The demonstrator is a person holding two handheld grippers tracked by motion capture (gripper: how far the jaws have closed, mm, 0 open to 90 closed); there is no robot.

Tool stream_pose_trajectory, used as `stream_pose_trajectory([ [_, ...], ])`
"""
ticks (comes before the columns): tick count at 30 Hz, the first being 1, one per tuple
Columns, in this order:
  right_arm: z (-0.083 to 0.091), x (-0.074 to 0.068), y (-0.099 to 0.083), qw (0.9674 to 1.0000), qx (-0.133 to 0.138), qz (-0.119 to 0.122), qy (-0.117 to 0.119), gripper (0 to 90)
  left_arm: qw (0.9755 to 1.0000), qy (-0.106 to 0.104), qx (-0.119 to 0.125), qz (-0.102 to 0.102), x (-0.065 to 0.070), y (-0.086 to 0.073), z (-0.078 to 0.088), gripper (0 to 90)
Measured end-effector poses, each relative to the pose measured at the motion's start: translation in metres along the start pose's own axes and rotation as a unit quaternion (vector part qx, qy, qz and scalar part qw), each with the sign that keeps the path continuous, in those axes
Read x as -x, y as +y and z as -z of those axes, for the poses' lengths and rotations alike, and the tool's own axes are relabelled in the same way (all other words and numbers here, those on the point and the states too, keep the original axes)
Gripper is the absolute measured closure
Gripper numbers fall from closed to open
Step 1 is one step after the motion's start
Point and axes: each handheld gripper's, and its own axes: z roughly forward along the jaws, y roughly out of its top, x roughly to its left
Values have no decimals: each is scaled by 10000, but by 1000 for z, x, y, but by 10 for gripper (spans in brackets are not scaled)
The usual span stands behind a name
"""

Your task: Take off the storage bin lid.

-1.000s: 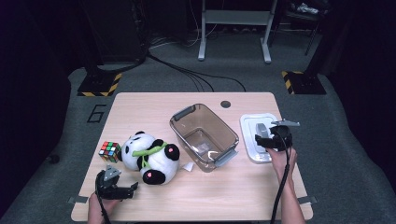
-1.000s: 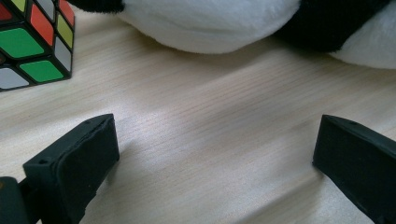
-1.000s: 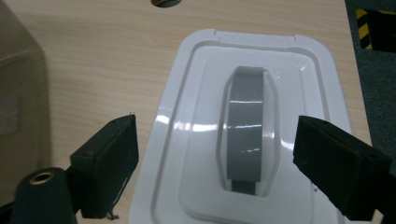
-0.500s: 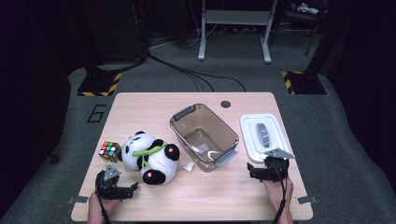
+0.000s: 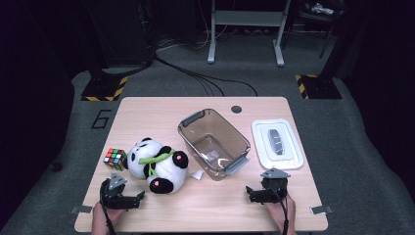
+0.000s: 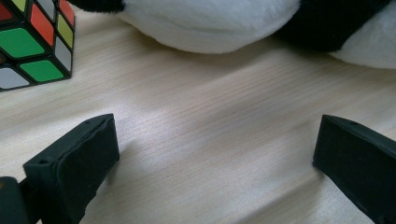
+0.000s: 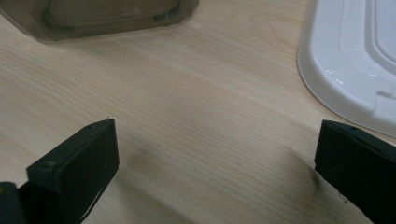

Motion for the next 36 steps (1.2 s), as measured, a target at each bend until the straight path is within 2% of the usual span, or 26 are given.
stream_pose_trajectory([
  [1,-2,-1,0,9999,-73,130,25,0,10000,11,-14,-5,0,0,0,1],
  [3,-3,-2,1,10000,-40,66,42,0,10000,1,-28,-10,0,0,1,2],
  [5,-4,-1,2,9998,-74,149,138,0,10000,-10,-28,-15,0,0,1,1],
  [11,-5,-1,2,9997,-63,175,143,0,10000,-35,26,-5,0,-1,2,2],
  [16,-5,-2,2,9998,-70,152,140,0,9998,-200,61,66,-2,3,12,3],
  [26,-5,-2,2,9998,-68,147,137,0,9990,-379,206,-69,-3,28,37,2],
  [30,-5,-2,2,9998,-67,142,135,0,9986,-423,261,-177,-4,41,49,2],
  [32,-5,-2,2,9998,-67,136,133,0,9982,-438,366,-204,-4,48,54,2],
  [36,-5,-2,2,9998,-66,136,128,0,9968,-561,461,-322,-3,65,64,1],
])
